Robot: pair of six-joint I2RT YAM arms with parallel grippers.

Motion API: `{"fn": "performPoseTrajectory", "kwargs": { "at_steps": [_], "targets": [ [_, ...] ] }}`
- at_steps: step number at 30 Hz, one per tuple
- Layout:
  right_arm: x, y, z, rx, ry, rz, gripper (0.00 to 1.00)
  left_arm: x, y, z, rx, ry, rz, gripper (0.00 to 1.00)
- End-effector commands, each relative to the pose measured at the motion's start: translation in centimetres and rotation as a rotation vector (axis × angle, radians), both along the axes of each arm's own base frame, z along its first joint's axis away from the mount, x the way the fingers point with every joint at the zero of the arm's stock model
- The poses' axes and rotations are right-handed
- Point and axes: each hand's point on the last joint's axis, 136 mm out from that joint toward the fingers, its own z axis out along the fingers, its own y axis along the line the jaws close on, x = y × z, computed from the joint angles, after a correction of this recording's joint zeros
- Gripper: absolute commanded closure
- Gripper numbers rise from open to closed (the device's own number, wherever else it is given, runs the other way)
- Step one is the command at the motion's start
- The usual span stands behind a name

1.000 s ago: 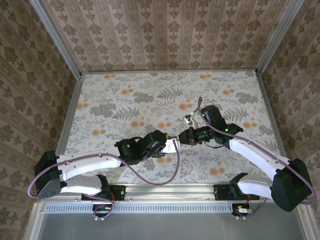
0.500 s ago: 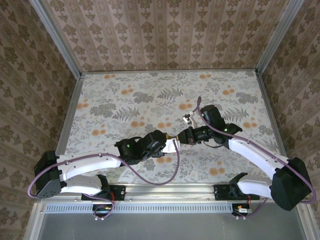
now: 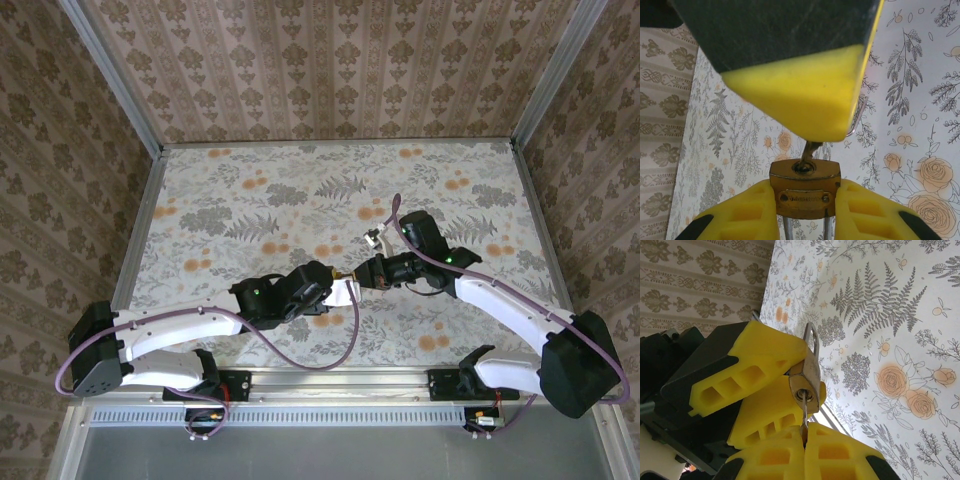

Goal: Unlock with the key

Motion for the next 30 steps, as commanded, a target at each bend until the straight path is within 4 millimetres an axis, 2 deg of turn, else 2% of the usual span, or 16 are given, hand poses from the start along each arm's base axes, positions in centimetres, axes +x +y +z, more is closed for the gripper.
{"fn": "performPoseTrajectory", "kwargs": {
  "at_steps": [1,9,15,30],
  "targets": [
    [-0.6,0.6,0.3,0.019,0.02,0.026,1.0,0.1,-0.7,1.3,-0.045,-0.029,-0.009,0.75],
    [-0.4,0.8,-0.4,-0.001,0.043,0.014,1.0,-0.4,-1.2,1.8,-0.048,-0.045,-0.033,0.75],
    [-0.3,1.1,-0.7,-0.048,0.029,0.031,1.0,-1.5,-2.4,2.5,-0.059,-0.042,-0.075,0.75],
    [-1.1,1.2,-2.4,-0.132,-0.002,0.074,1.0,-2.2,-3.6,6.0,-0.179,0.006,-0.099,0.75]
  ]
}}
